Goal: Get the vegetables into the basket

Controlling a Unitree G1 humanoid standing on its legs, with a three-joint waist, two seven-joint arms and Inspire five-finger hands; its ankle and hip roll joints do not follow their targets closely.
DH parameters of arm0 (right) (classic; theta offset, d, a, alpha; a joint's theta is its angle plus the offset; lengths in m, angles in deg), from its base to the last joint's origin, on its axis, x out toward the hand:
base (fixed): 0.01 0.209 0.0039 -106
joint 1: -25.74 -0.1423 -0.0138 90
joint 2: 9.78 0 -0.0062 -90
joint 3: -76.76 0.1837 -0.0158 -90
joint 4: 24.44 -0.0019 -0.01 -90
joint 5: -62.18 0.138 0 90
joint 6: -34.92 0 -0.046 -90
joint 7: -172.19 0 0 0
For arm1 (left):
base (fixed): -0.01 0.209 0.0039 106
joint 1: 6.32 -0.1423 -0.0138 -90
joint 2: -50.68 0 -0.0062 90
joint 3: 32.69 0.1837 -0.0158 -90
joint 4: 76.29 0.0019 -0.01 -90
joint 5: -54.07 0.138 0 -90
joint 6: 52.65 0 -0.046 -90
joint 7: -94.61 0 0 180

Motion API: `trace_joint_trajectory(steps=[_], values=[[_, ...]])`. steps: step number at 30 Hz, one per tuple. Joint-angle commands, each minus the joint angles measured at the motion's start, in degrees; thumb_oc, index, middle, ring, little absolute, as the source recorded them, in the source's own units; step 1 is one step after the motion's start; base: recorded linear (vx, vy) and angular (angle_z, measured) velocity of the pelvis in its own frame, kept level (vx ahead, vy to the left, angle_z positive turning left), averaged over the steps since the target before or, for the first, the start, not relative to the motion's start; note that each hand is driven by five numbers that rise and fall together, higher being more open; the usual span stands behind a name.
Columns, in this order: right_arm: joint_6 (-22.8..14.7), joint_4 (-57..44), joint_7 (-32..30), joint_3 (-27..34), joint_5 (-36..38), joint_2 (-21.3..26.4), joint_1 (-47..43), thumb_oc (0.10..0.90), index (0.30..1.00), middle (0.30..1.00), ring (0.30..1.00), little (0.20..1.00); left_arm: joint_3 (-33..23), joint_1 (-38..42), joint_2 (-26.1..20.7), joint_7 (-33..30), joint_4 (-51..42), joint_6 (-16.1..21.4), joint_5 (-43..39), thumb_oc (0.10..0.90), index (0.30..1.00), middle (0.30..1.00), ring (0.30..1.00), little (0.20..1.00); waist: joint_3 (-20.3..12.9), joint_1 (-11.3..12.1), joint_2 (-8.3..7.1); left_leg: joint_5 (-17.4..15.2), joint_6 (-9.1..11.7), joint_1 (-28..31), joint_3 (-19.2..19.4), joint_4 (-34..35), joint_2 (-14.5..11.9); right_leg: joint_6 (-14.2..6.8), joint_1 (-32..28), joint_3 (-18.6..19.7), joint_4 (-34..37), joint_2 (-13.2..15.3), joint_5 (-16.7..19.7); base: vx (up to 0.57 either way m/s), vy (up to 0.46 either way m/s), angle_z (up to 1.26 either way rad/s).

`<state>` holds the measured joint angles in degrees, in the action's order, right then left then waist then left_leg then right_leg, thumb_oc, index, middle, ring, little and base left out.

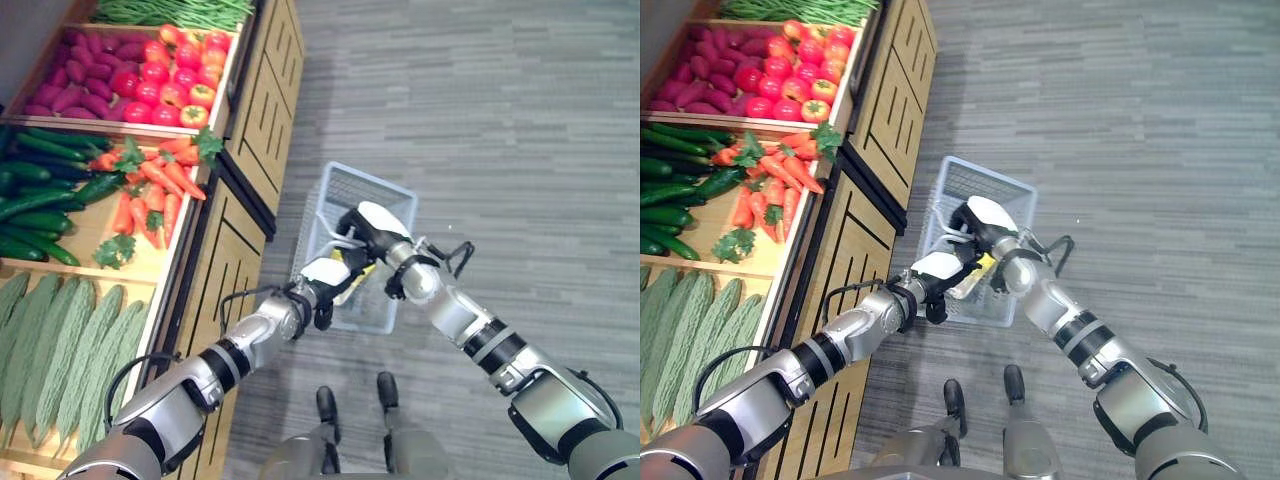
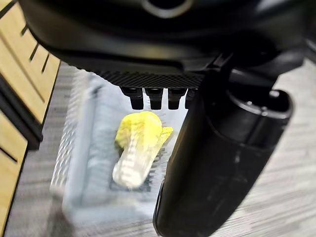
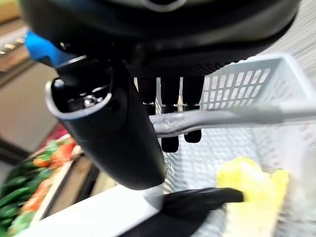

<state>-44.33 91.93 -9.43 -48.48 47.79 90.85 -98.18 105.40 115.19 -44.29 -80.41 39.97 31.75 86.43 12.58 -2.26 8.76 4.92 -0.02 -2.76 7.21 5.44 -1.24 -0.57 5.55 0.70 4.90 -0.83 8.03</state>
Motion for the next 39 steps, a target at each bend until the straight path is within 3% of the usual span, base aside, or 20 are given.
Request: trace_joint_trajectory(steps=[1,2,3,4,6,7,9,12,16,19,21,23,24,29,33,35,39], values=[[-3.92,-0.70,-2.28,1.77,-4.75,-4.01,-0.86,0.400,0.300,0.300,0.300,0.300,-1.76,3.76,2.10,-1.44,2.80,1.73,-2.70,0.900,1.000,1.000,1.000,1.000,-7.84,0.40,-3.68,-8.70,-1.15,4.44,0.94,-0.44,2.30,-4.57,-4.02,2.46,0.10,2.87,-7.44,0.00,0.004,0.18],[-3.88,3.99,-2.66,2.14,-4.89,-4.24,0.64,0.400,0.300,0.300,0.300,0.300,-0.86,1.71,5.10,-0.66,3.95,1.80,-3.30,0.900,1.000,1.000,1.000,1.000,-8.47,0.29,-4.35,-8.92,-1.17,5.44,0.67,-0.44,2.25,-4.48,-5.12,2.07,0.10,2.73,-7.79,-0.01,0.007,0.12],[-3.96,4.08,-2.70,2.10,-4.91,-4.33,0.75,0.400,0.300,0.300,0.300,0.300,-0.83,1.54,5.08,-0.69,3.96,1.86,-3.23,0.900,1.000,1.000,1.000,1.000,-8.45,0.21,-4.40,-8.96,-1.16,5.62,0.62,-0.44,2.26,-4.47,-5.33,2.01,0.10,2.74,-7.86,-0.02,0.009,0.11],[-3.84,5.47,-3.06,6.01,-5.11,-0.54,3.85,0.400,0.300,0.300,0.300,0.300,-5.24,-3.05,0.19,-1.93,3.54,2.96,-5.78,0.900,1.000,1.000,1.000,1.000,-9.18,0.92,-4.97,-9.29,-1.31,6.42,0.18,-0.44,2.27,-4.38,-6.29,1.61,0.10,2.66,-8.21,0.00,0.005,0.10],[-3.48,5.74,-2.42,6.86,-5.46,0.17,4.98,0.400,0.300,0.300,0.300,0.300,-5.94,-4.83,-1.71,-1.03,2.47,3.03,-6.48,0.900,1.000,1.000,1.000,1.000,-9.50,1.04,-5.23,-9.43,-1.40,6.89,-0.03,-0.44,2.28,-4.33,-6.86,1.28,0.10,2.70,-8.37,-0.01,0.018,0.10],[-2.83,8.09,-2.24,9.69,-5.99,2.30,7.89,0.400,0.300,0.300,0.300,0.300,-9.59,-8.99,-6.09,-0.65,-0.04,2.95,-9.14,0.900,1.000,1.000,1.000,1.000,-9.98,1.73,-5.63,-9.53,-1.59,7.41,-0.29,-0.44,2.27,-4.43,-7.43,0.99,0.10,2.69,-8.35,-0.03,0.037,0.09],[-2.63,9.11,-2.12,10.92,-6.38,3.15,9.16,0.400,0.300,0.300,0.300,0.300,-11.21,-11.00,-8.01,-0.26,-1.49,3.00,-10.31,0.900,1.000,1.000,1.000,1.000,-10.18,1.99,-5.85,-9.57,-1.63,7.50,-0.38,-0.44,2.30,-4.44,-7.51,0.91,0.10,2.63,-8.42,-0.03,0.032,0.03],[-2.01,11.55,-1.25,16.62,-6.93,6.21,14.85,0.400,0.300,0.300,0.300,0.300,-19.39,-19.02,-12.90,-0.11,-4.23,2.78,-14.60,0.900,1.000,1.000,1.000,1.000,-10.80,2.79,-6.77,-9.63,-1.73,8.06,-0.81,-0.44,2.28,-4.41,-8.24,0.20,0.10,2.62,-8.49,-0.01,0.038,0.06],[-2.01,13.82,-1.26,19.92,-6.25,6.86,18.83,0.400,0.300,0.300,0.300,0.300,-24.38,-23.49,-11.91,-0.99,-0.49,2.23,-17.22,0.900,1.000,1.000,1.000,1.000,-11.24,2.71,-7.50,-9.71,-1.77,8.29,-1.26,-0.44,2.23,-4.35,-8.69,-0.28,0.10,2.72,-8.59,0.01,0.022,0.09],[-2.61,17.93,-2.81,23.71,-5.01,5.78,23.76,0.400,0.300,0.300,0.300,0.300,-30.06,-26.57,-8.09,-5.19,8.40,1.56,-16.58,0.900,1.000,1.000,1.000,1.000,-11.31,2.46,-8.25,-9.83,-1.90,8.57,-1.40,-0.44,2.29,-4.36,-9.03,-0.38,0.10,2.78,-8.81,0.02,0.025,0.01],[-2.82,18.54,-3.09,24.18,-4.99,5.39,24.70,0.400,0.300,0.300,0.300,0.300,-30.92,-26.92,-7.45,-6.16,9.77,1.64,-16.05,0.900,1.000,1.000,1.000,1.000,-11.33,2.44,-8.38,-9.87,-1.93,8.60,-1.41,-0.44,2.31,-4.36,-9.05,-0.32,0.10,2.79,-8.81,0.00,0.000,0.00],[-3.31,21.48,-4.47,24.42,-5.40,4.43,26.21,0.400,0.300,0.300,0.300,0.300,-33.07,-26.95,-4.81,-10.06,16.90,1.26,-16.18,0.900,1.000,1.000,1.000,1.000,-11.30,2.35,-8.69,-9.86,-1.88,8.56,-1.29,-0.44,2.28,-4.31,-8.98,-0.25,0.10,2.80,-8.83,0.00,0.000,0.00],[-3.53,24.69,-5.67,24.51,-4.26,2.92,27.24,0.400,0.300,0.300,0.300,0.300,-34.39,-26.74,-2.16,-12.64,25.59,0.64,-16.81,0.900,1.000,1.000,1.000,1.000,-11.27,2.22,-8.98,-9.86,-1.82,8.58,-1.11,-0.44,2.23,-4.34,-8.89,-0.11,0.10,2.76,-8.87,0.00,0.000,0.00],[-4.12,30.73,-7.42,24.11,-2.45,0.45,28.68,0.400,0.300,0.300,0.300,0.300,-35.41,-26.77,0.72,-15.18,36.05,0.07,-16.98,0.900,1.000,1.000,1.000,1.000,-11.28,1.93,-9.05,-10.15,-1.76,9.00,-0.46,-0.44,2.17,-4.30,-9.02,0.39,0.10,2.68,-9.04,0.01,0.001,-0.01],[-4.88,35.02,-8.99,24.58,-0.40,-2.04,30.33,0.400,0.300,0.300,0.300,0.300,-40.14,-28.06,2.94,-18.43,43.14,-0.14,-22.74,0.900,1.000,1.000,1.000,1.000,-11.40,1.73,-9.06,-10.38,-1.62,9.65,-0.13,-0.44,2.16,-4.17,-9.56,0.57,0.10,2.63,-9.30,0.03,0.000,-0.08],[-5.07,37.75,-9.43,25.01,1.14,-3.60,31.30,0.400,0.300,0.300,0.300,0.300,-46.41,-29.58,4.43,-20.17,46.85,-0.34,-32.48,0.900,1.000,1.000,1.000,1.000,-11.31,1.92,-9.12,-10.54,-1.61,10.08,-0.28,-0.44,2.16,-4.18,-10.05,0.40,0.10,2.63,-9.57,0.02,-0.006,-0.06],[-5.40,39.91,-9.53,24.81,2.65,-4.46,31.20,0.400,0.300,0.300,0.300,0.300,-44.82,-29.82,4.65,-19.16,48.44,-0.27,-29.74,0.900,1.000,1.000,1.000,1.000,-11.31,1.79,-9.05,-10.58,-1.61,10.04,-0.28,-0.44,2.15,-4.13,-10.07,0.30,0.10,2.65,-9.59,0.00,0.000,0.00]])
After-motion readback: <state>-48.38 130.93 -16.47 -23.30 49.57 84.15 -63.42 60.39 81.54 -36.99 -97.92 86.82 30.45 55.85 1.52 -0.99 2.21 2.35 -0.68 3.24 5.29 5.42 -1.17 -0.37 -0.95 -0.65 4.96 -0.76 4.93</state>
